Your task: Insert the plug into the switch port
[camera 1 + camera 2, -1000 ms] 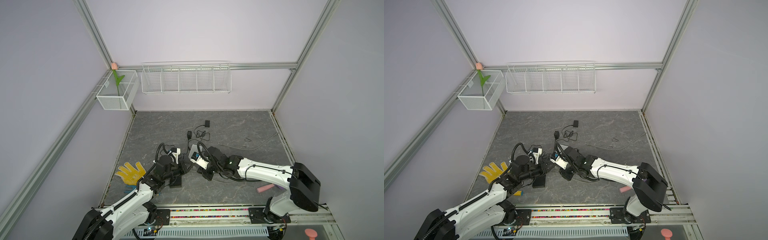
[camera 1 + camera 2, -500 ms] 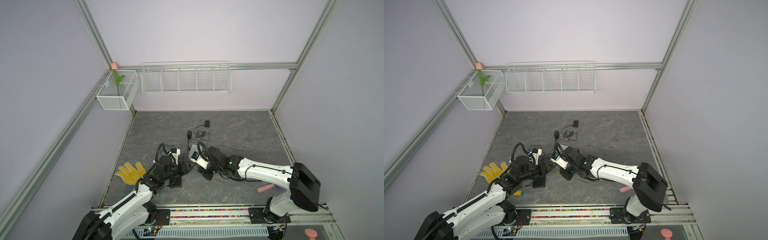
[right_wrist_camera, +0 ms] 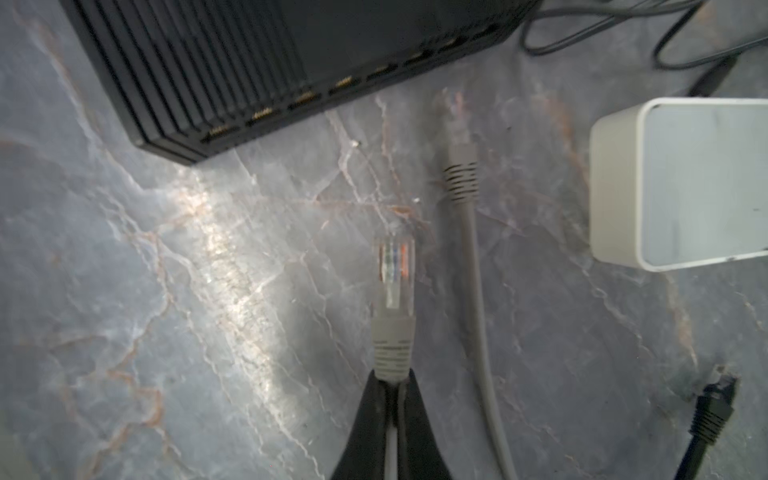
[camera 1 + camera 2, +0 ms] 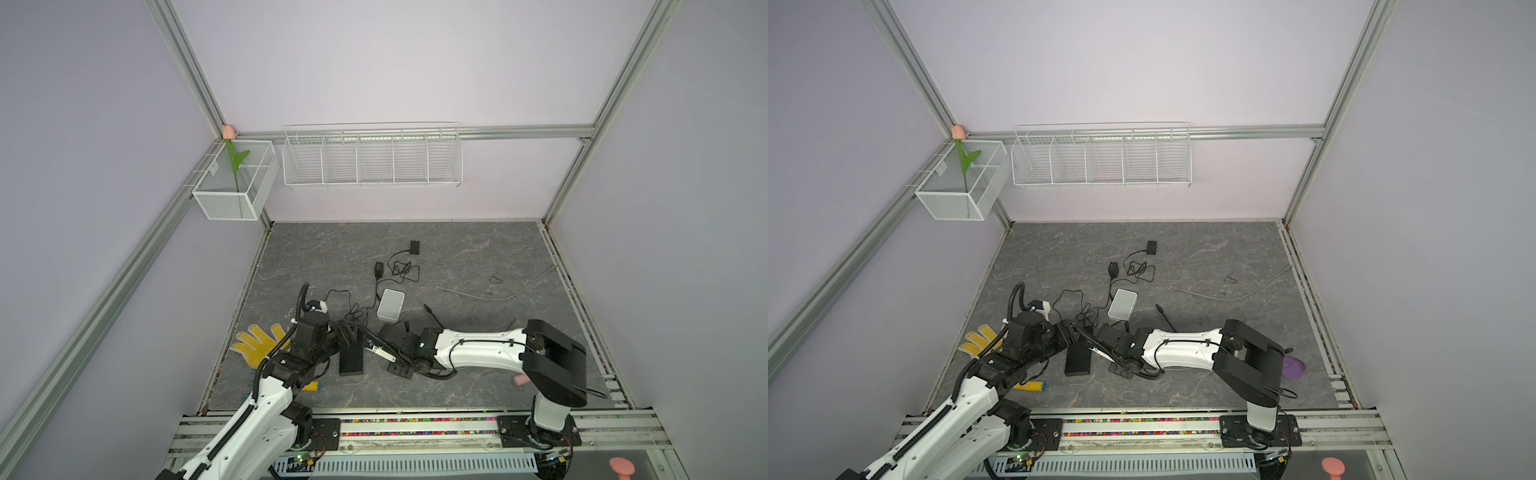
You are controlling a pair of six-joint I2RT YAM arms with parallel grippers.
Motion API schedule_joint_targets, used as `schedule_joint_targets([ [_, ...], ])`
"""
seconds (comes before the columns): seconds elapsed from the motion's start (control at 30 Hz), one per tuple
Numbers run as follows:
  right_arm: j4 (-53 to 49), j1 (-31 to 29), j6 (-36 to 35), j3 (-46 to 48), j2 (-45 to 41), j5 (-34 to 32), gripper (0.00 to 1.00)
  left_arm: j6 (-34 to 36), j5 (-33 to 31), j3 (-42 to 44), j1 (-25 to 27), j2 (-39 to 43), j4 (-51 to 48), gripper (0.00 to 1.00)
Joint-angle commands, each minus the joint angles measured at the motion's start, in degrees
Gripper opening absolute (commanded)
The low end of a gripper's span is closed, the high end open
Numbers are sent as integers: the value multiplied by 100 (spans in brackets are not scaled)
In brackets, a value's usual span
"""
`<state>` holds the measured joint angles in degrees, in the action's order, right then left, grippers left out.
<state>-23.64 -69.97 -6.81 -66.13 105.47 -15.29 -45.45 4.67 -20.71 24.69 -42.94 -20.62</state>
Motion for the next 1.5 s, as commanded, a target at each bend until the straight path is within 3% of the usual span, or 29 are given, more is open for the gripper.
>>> schedule_joint_targets([
  [0.0,-255,-124,-236,-266,145,-349,6,-192,-272,361,-36,36,-87,59],
  [0.3,-207,-334,-329,-598,464,-87,6,-412,-212,807,-39,5,239,44],
  [0.5,-254,-419,-356,-699,596,53,6,-405,22,876,-42,-436,654,38],
  [1.47,-35,-552,-382,-993,809,395,6,-384,369,1146,-37,-517,1064,33],
])
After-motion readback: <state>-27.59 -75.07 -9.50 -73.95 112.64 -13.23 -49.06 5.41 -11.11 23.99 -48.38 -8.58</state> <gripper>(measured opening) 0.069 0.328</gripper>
